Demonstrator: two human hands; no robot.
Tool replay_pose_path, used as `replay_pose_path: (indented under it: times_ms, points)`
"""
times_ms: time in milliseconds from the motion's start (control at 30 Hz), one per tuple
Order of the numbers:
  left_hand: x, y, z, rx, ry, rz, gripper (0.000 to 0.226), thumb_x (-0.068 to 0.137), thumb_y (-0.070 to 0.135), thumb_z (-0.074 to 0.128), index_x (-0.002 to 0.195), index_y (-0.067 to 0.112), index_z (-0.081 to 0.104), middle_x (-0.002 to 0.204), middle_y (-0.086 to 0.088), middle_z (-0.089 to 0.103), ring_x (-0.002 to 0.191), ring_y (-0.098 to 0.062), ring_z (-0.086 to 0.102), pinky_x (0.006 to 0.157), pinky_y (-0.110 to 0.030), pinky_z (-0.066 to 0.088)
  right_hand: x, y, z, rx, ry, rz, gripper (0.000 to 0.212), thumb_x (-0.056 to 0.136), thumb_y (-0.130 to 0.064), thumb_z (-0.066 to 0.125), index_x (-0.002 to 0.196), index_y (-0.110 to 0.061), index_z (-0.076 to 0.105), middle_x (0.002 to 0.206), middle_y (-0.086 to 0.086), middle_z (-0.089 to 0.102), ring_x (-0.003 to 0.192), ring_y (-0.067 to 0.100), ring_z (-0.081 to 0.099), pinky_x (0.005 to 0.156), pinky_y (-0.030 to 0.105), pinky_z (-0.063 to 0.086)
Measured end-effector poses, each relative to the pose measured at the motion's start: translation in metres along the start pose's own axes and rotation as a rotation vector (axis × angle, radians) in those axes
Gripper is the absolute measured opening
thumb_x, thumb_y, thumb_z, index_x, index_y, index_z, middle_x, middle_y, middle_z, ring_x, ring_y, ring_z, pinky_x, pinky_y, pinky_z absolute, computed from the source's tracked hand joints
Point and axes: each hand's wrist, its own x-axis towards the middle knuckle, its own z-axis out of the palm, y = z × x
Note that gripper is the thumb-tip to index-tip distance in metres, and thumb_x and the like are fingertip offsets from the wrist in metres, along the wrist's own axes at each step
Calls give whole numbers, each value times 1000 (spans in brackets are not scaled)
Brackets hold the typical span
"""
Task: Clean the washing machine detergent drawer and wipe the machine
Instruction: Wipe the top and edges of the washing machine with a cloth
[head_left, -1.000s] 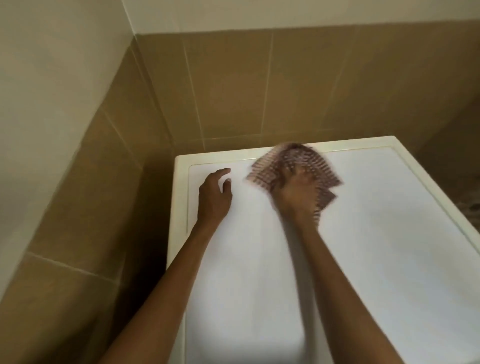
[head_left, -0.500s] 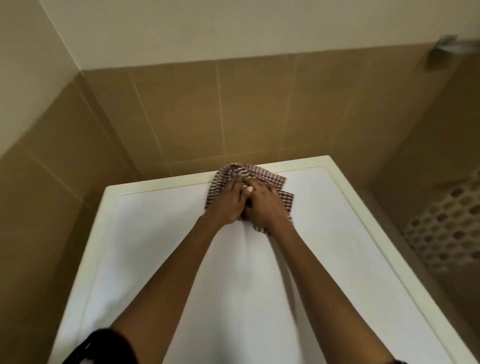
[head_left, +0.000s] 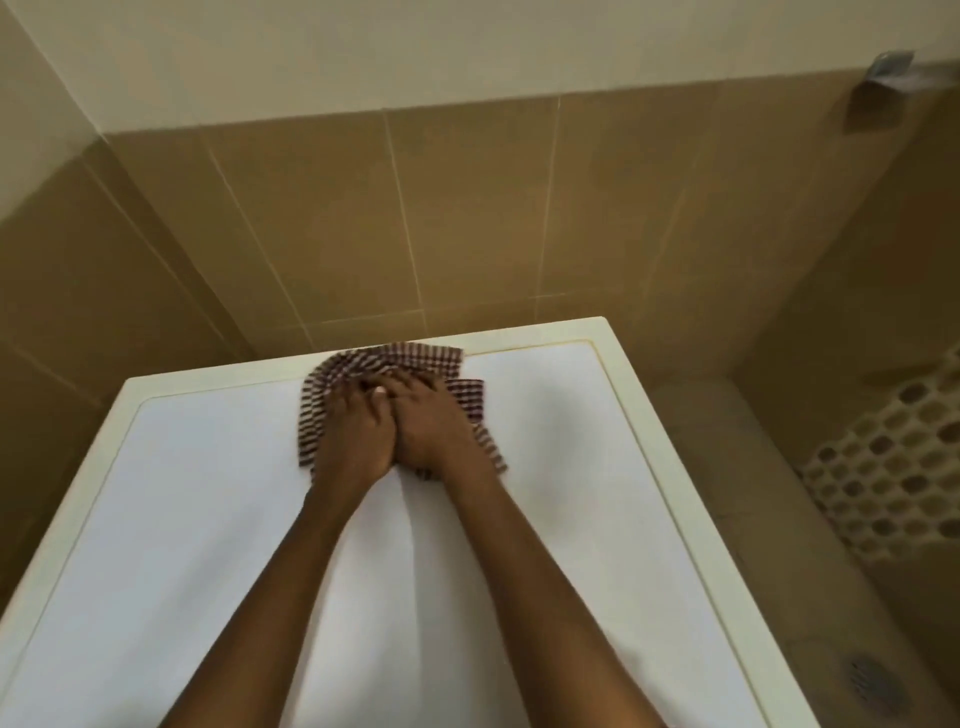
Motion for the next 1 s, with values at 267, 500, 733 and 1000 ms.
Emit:
replay_pose_path:
  times_ms: [267, 500, 733, 1000]
  points:
    - [40, 72, 32, 130, -34, 216, 68, 91, 25, -7, 141, -11, 22, 151, -30, 13, 143, -41, 9, 119, -43, 5, -4, 79, -21, -33, 72, 144, 60, 86, -36, 43, 144, -22, 36, 154, -8, 26, 140, 14, 25, 113, 32, 13]
    - [57, 176, 93, 27, -208, 274, 52, 102, 29, 16, 150, 10, 10, 159, -8, 3, 146, -23, -2, 119, -37, -5, -59, 165, -56, -131, 119, 472, 57, 90, -37, 47, 144, -26, 34, 155, -9, 21, 141, 13, 22, 112, 35, 20]
    - [39, 165, 91, 65, -262, 339, 51, 102, 30, 16, 150, 15, 8, 159, -5, 0, 146, -22, -7, 119, -36, -7, -76, 143, -52, -157, 124, 580, 52, 94, -38, 43, 144, -28, 32, 157, -10, 12, 142, 20, 18, 110, 44, 23]
    - [-26, 149, 89, 88, -285, 419, 50, 102, 28, 18, 150, 16, 11, 159, -6, 4, 146, -21, -2, 119, -35, -4, -130, 96, -45, -149, 105, 671, 51, 93, -35, 46, 142, -29, 34, 157, -10, 12, 144, 19, 14, 114, 46, 18]
